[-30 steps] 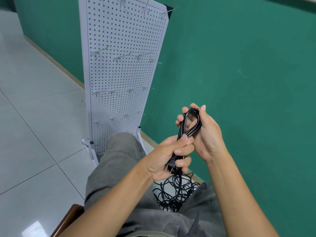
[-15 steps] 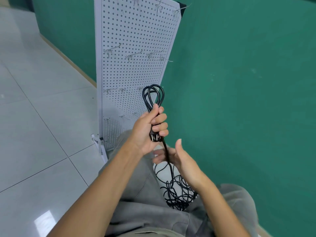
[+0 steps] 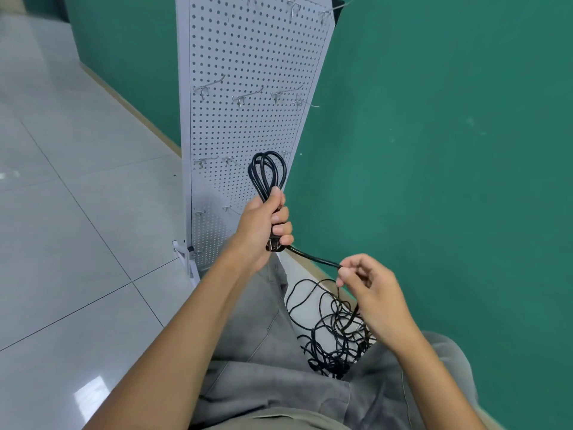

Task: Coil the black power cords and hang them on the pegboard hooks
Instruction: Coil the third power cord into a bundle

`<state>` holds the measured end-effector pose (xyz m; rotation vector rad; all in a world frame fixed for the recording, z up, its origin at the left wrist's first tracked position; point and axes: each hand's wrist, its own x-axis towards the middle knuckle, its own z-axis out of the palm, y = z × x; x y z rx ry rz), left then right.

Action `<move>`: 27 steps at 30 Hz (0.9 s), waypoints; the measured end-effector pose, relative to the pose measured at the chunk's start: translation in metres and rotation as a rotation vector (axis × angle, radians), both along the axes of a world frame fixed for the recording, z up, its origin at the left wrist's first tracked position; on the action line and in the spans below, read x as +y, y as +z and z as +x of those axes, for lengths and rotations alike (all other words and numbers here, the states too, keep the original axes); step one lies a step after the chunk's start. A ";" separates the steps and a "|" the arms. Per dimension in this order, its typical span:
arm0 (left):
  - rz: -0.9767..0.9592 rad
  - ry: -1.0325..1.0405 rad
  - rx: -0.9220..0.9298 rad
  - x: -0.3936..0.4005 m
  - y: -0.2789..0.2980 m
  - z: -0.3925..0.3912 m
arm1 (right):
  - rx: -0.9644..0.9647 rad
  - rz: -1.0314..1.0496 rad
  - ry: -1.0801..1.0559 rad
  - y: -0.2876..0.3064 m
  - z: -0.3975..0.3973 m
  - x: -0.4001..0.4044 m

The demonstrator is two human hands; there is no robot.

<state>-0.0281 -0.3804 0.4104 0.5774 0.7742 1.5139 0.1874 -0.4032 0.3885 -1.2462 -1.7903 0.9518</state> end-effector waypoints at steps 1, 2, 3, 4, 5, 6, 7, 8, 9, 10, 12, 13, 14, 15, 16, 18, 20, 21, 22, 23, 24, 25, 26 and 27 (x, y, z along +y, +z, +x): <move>-0.013 -0.014 0.046 0.000 0.000 0.002 | 0.018 0.029 -0.015 0.007 -0.001 -0.001; -0.024 -0.032 0.092 -0.001 0.000 0.005 | 0.030 0.055 -0.024 0.013 -0.002 -0.001; -0.031 -0.054 0.135 -0.001 -0.001 0.008 | 0.029 0.082 -0.029 0.019 -0.004 -0.001; -0.030 -0.082 0.170 -0.002 -0.003 0.011 | 0.009 0.116 -0.035 0.025 -0.005 -0.001; -0.022 -0.117 0.195 -0.002 -0.005 0.014 | -0.023 0.157 -0.045 0.030 -0.006 0.000; -0.007 -0.159 0.210 -0.003 -0.007 0.017 | -0.053 0.197 -0.060 0.035 -0.008 0.002; 0.010 -0.207 0.220 -0.004 -0.008 0.021 | -0.074 0.230 -0.076 0.040 -0.009 0.004; 0.024 -0.254 0.230 -0.005 -0.008 0.024 | -0.088 0.253 -0.090 0.045 -0.010 0.005; 0.033 -0.291 0.239 -0.007 -0.008 0.028 | -0.099 0.270 -0.098 0.050 -0.012 0.006; 0.034 -0.317 0.244 -0.008 -0.007 0.032 | -0.109 0.282 -0.100 0.055 -0.014 0.006; 0.036 -0.355 0.240 -0.012 -0.005 0.038 | -0.103 0.284 -0.096 0.062 -0.017 0.007; 0.048 -0.374 0.250 -0.013 -0.003 0.040 | -0.088 0.275 -0.098 0.063 -0.018 0.008; 0.063 -0.389 0.274 -0.015 -0.001 0.042 | -0.079 0.266 -0.101 0.065 -0.019 0.009; 0.079 -0.401 0.299 -0.017 0.001 0.043 | -0.080 0.258 -0.105 0.065 -0.020 0.010; 0.093 -0.411 0.317 -0.018 0.002 0.044 | -0.084 0.251 -0.110 0.065 -0.020 0.010; 0.105 -0.424 0.295 -0.019 0.005 0.044 | -0.088 0.245 -0.126 0.064 -0.020 0.012; 0.118 -0.433 0.262 -0.020 0.006 0.044 | -0.043 0.234 -0.147 0.063 -0.020 0.012; 0.137 -0.433 0.269 -0.021 0.007 0.045 | -0.010 0.220 -0.158 0.062 -0.019 0.013; 0.159 -0.429 0.288 -0.022 0.007 0.045 | 0.021 0.200 -0.163 0.060 -0.018 0.013; 0.179 -0.420 0.310 -0.023 0.008 0.047 | 0.050 0.176 -0.152 0.057 -0.017 0.013; 0.192 -0.403 0.326 -0.023 0.009 0.047 | 0.069 0.149 -0.126 0.051 -0.015 0.013; 0.195 -0.378 0.332 -0.023 0.009 0.048 | 0.076 0.120 -0.090 0.044 -0.012 0.013; 0.187 -0.350 0.330 -0.022 0.008 0.048 | 0.078 0.086 -0.056 0.035 -0.008 0.013; 0.171 -0.325 0.326 -0.020 0.007 0.046 | 0.072 0.048 -0.035 0.025 -0.004 0.012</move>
